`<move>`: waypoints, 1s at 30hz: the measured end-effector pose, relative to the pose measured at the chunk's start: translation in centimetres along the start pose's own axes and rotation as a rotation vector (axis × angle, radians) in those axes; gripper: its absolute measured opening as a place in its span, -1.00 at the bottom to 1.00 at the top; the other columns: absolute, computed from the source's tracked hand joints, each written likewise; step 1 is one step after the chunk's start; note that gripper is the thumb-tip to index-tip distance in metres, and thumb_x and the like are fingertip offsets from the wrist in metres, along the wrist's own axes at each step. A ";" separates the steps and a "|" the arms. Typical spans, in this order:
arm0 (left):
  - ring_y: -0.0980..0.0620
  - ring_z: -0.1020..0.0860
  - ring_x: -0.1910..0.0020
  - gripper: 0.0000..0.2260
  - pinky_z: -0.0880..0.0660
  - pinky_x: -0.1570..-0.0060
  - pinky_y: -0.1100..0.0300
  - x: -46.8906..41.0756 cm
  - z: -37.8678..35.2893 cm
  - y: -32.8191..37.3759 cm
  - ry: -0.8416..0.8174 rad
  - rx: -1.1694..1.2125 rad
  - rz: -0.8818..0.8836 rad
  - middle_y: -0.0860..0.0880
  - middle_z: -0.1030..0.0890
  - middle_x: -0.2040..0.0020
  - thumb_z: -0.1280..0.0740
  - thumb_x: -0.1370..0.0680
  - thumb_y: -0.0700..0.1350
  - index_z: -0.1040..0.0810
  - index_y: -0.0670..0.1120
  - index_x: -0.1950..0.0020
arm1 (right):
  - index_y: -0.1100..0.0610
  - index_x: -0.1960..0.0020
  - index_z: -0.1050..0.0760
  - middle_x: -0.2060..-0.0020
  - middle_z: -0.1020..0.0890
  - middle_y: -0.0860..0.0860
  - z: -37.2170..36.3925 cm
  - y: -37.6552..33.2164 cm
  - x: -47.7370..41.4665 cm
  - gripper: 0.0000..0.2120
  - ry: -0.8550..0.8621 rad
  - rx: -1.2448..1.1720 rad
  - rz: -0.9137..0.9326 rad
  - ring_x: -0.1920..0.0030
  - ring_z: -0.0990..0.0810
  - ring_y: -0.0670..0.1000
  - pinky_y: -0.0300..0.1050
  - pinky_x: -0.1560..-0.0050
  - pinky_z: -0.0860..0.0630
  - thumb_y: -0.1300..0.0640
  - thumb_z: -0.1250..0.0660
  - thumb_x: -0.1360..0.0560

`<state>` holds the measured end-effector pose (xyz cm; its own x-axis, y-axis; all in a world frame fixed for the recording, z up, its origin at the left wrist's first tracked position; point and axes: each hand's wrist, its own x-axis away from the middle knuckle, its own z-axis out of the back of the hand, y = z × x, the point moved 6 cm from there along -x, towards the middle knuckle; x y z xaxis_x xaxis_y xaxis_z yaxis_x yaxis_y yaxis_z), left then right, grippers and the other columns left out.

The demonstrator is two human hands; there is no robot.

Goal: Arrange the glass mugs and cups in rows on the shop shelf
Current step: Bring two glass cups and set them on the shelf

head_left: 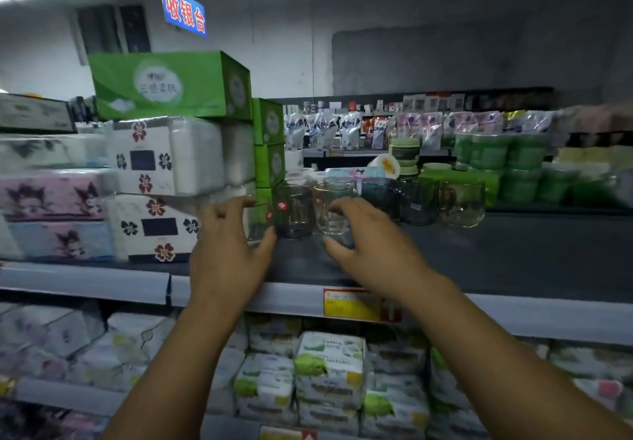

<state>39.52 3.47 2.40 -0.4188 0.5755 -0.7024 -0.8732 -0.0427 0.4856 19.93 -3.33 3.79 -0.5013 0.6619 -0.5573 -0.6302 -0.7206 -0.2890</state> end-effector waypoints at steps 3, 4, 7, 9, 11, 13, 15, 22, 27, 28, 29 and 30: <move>-0.24 -0.59 0.01 -0.52 -0.54 0.15 -0.03 -0.6 -0.3 -0.7 -0.054 -0.179 0.026 -0.15 -0.37 -0.23 -0.37 -0.51 0.23 -0.40 0.10 -0.37 | 0.04 -0.37 -0.40 -0.27 -0.48 0.02 -1.4 -1.7 -3.9 -0.59 0.009 0.043 0.041 -0.22 -0.52 0.11 0.11 -0.14 -0.54 -0.03 -0.35 -0.57; -0.26 -0.60 0.02 -0.51 -0.52 0.18 -0.02 -0.8 -0.2 -0.9 -0.057 -0.239 0.032 -0.16 -0.37 -0.22 -0.34 -0.52 0.26 -0.39 0.09 -0.37 | 0.06 -0.37 -0.40 -0.28 -0.47 0.03 -1.8 -2.3 -5.3 -0.59 0.007 0.067 0.052 -0.22 -0.52 0.12 0.12 -0.14 -0.54 -0.03 -0.34 -0.57; -0.24 -0.61 0.05 -0.51 -0.38 0.26 0.05 -1.6 -0.1 -1.2 -0.075 -0.373 0.047 -0.17 -0.39 -0.20 -0.26 -0.53 0.33 -0.37 0.04 -0.31 | 0.11 -0.38 -0.40 -0.26 -0.46 0.07 -3.3 -3.4 -9.2 -0.56 -0.048 0.159 0.056 -0.22 -0.53 0.16 0.11 -0.13 -0.53 -0.05 -0.32 -0.58; -0.21 -0.61 0.08 -0.50 -0.34 0.28 0.08 -2.0 -0.2 -1.2 -0.082 -0.410 0.030 -0.16 -0.39 -0.20 -0.25 -0.53 0.35 -0.36 0.02 -0.26 | 0.10 -0.30 -0.47 -0.19 -0.54 0.09 -4.4 -3.5 -11.1 -0.62 -0.121 0.193 0.020 -0.18 -0.57 0.17 0.08 -0.11 -0.54 -0.06 -0.34 -0.56; -0.20 -0.61 0.07 -0.50 -0.34 0.28 0.08 -2.3 -0.2 -1.5 -0.091 -0.399 0.011 -0.15 -0.38 -0.20 -0.27 -0.51 0.36 -0.36 0.03 -0.24 | 0.08 -0.17 -0.54 -0.08 -0.60 0.09 -5.3 -3.4 -12.1 -0.72 -0.183 0.226 -0.009 -0.10 -0.60 0.17 0.04 -0.05 -0.55 -0.05 -0.33 -0.55; -0.21 -0.60 0.04 -0.52 -0.36 0.26 0.08 -2.6 0.0 -2.0 -0.098 -0.350 -0.003 -0.14 -0.38 -0.19 -0.29 -0.50 0.37 -0.38 0.04 -0.20 | 0.08 -0.10 -0.54 -0.02 -0.60 0.09 -5.4 -3.3 -12.4 -0.78 -0.211 0.271 -0.005 -0.04 -0.60 0.17 0.00 0.03 -0.53 -0.03 -0.33 -0.55; -0.19 -0.60 0.04 -0.54 -0.37 0.25 0.08 -2.7 0.2 -2.2 -0.102 -0.322 -0.020 -0.12 -0.39 -0.19 -0.30 -0.49 0.37 -0.39 0.05 -0.16 | 0.09 -0.03 -0.53 0.03 -0.60 0.08 -5.0 -3.5 -12.2 -0.81 -0.214 0.268 0.007 -0.01 -0.60 0.17 -0.02 0.05 -0.54 -0.02 -0.34 -0.54; -0.17 -0.60 0.05 -0.55 -0.45 0.24 0.05 -2.8 0.8 -2.9 -0.124 -0.248 -0.061 -0.09 -0.43 -0.19 -0.29 -0.48 0.39 -0.39 0.09 -0.15 | 0.02 0.18 -0.48 0.21 -0.59 -0.01 -2.6 -3.8 -9.6 -0.85 -0.195 0.189 0.055 0.15 -0.58 0.08 -0.03 0.14 -0.55 0.00 -0.38 -0.51; -0.13 -0.55 0.13 -0.57 -0.49 0.27 0.07 -2.4 0.6 -2.4 -0.127 -0.164 -0.099 -0.06 -0.37 -0.11 -0.34 -0.46 0.36 -0.36 0.10 -0.08 | -0.10 0.16 -0.43 0.17 -0.55 -0.10 -0.9 -2.6 -6.1 -0.81 -0.069 0.078 0.061 0.13 -0.55 -0.04 0.02 0.07 -0.57 -0.07 -0.44 -0.47; -0.11 -0.54 0.16 -0.58 -0.46 0.29 0.09 -2.3 0.5 -2.3 -0.129 -0.153 -0.109 -0.06 -0.36 -0.10 -0.35 -0.45 0.36 -0.36 0.10 -0.08 | -0.12 0.05 -0.46 0.06 -0.54 -0.10 -0.7 -2.0 -5.4 -0.79 -0.031 0.018 0.045 0.04 -0.54 -0.05 0.03 -0.01 -0.56 -0.12 -0.47 -0.44; -0.09 -0.54 0.18 -0.58 -0.44 0.30 0.11 -2.2 0.5 -2.2 -0.129 -0.138 -0.116 -0.05 -0.35 -0.10 -0.36 -0.45 0.36 -0.37 0.11 -0.08 | -0.12 -0.09 -0.47 -0.07 -0.50 -0.10 -0.6 -1.4 -4.8 -0.66 -0.007 -0.038 0.009 -0.07 -0.52 -0.06 0.00 -0.10 -0.54 -0.17 -0.50 -0.41; -0.08 -0.53 0.19 -0.58 -0.42 0.29 0.12 -2.1 0.5 -2.3 -0.127 -0.116 -0.122 -0.04 -0.35 -0.09 -0.37 -0.44 0.35 -0.37 0.11 -0.08 | -0.10 -0.23 -0.43 -0.19 -0.44 -0.09 -0.6 -0.6 -4.2 -0.48 0.009 -0.099 -0.040 -0.17 -0.49 -0.06 -0.02 -0.18 -0.50 -0.21 -0.53 -0.37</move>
<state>42.47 2.78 3.01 -0.2799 0.6800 -0.6776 -0.9413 -0.0557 0.3330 22.81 -5.79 5.82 -0.4710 0.6891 -0.5507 -0.5877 -0.7107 -0.3866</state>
